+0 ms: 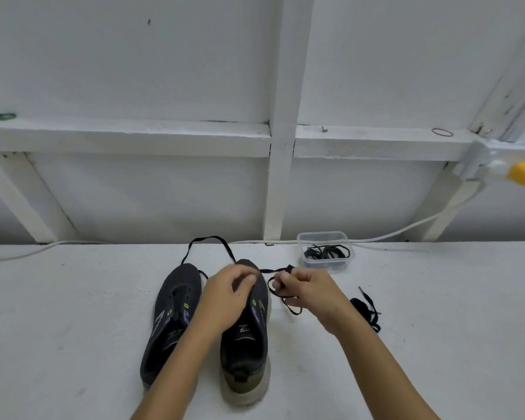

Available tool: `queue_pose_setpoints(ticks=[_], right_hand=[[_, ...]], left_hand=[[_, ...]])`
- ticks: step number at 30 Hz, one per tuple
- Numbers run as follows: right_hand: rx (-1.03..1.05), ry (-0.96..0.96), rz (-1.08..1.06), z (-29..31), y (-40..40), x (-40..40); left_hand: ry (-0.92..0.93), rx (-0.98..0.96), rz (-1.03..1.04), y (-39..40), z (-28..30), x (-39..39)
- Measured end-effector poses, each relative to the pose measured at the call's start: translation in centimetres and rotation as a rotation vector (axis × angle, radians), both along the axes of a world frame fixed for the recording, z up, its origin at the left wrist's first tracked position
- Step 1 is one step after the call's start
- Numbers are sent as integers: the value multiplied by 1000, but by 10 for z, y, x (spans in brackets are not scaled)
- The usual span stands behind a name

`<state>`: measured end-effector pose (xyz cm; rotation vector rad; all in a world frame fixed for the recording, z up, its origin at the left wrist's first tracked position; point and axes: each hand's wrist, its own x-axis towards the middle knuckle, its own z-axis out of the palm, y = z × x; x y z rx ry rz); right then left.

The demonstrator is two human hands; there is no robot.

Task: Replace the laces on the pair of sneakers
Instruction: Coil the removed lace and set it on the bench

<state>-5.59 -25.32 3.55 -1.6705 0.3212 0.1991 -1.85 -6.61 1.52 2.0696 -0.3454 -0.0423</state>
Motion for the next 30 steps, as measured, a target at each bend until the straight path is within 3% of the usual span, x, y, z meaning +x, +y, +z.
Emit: queue_pose_setpoints(ticks=[3, 7, 10, 12, 14, 16, 18, 20, 21, 26, 30], right_hand=[[22, -34, 164, 37, -9, -7], [145, -123, 280, 86, -9, -11], [277, -224, 209, 109, -5, -5], [282, -343, 82, 116, -3, 5], [94, -489, -35, 116, 0, 15], [-237, -592, -61, 112, 1, 22], [-540, -572, 74, 104, 2, 24], [-647, -440, 262, 100, 6, 23], [-593, -387, 339, 100, 9, 21], [122, -238, 553, 122, 25, 13], [489, -311, 545, 142, 28, 15]], left_hand=[[24, -41, -144, -4, 24, 13], [233, -195, -424, -30, 51, 10], [210, -258, -439, -41, 62, -1], [146, -178, -394, -38, 71, -9], [62, -38, -429, -28, 79, -16], [4, 75, -464, -13, 91, -16], [-43, 107, -419, 8, 108, -5], [-92, 98, -360, 29, 127, 14], [-113, 93, -346, 37, 136, 24], [-97, -121, -400, 44, 156, 56], [-76, -312, -336, 22, 147, 56]])
